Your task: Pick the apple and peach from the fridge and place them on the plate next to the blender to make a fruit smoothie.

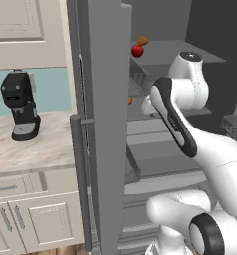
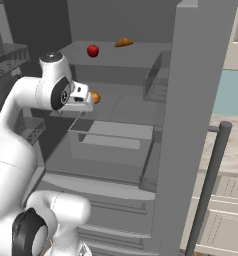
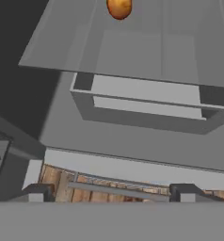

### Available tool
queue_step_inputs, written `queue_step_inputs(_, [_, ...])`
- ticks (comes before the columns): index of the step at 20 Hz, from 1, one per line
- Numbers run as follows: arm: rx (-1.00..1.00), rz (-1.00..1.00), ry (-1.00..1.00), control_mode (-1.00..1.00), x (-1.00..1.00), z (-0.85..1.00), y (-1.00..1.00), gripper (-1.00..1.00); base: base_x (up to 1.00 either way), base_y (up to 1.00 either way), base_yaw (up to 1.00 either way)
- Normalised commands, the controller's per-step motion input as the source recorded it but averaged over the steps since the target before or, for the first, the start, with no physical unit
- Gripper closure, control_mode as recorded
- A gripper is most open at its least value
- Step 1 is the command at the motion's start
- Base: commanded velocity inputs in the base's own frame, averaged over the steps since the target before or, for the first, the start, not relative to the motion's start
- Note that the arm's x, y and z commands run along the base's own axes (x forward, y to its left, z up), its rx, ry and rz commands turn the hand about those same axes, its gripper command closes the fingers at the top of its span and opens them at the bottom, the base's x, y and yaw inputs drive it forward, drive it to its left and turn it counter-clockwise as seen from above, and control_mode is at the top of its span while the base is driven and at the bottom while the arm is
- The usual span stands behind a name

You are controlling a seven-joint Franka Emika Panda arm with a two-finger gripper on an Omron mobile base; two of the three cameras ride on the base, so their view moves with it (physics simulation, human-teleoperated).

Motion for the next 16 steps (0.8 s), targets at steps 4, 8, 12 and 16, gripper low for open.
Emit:
queue_step_inputs(4, [0.01, 0.00, -0.47, -1.00, -0.46, 0.52, -0.09, -1.00, 0.00, 0.00, 0.00])
queue_step_inputs(8, [0.00, -0.02, -0.49, -1.00, -0.29, 0.71, -0.01, -1.00, 0.00, 0.00, 0.00])
queue_step_inputs(12, [0.00, -0.03, -0.43, -1.00, -0.10, 0.97, 0.00, -1.00, 0.00, 0.00, 0.00])
queue_step_inputs(16, [0.00, -0.03, -0.23, -1.00, 0.00, 1.00, 0.00, -1.00, 0.00, 0.00, 0.00])
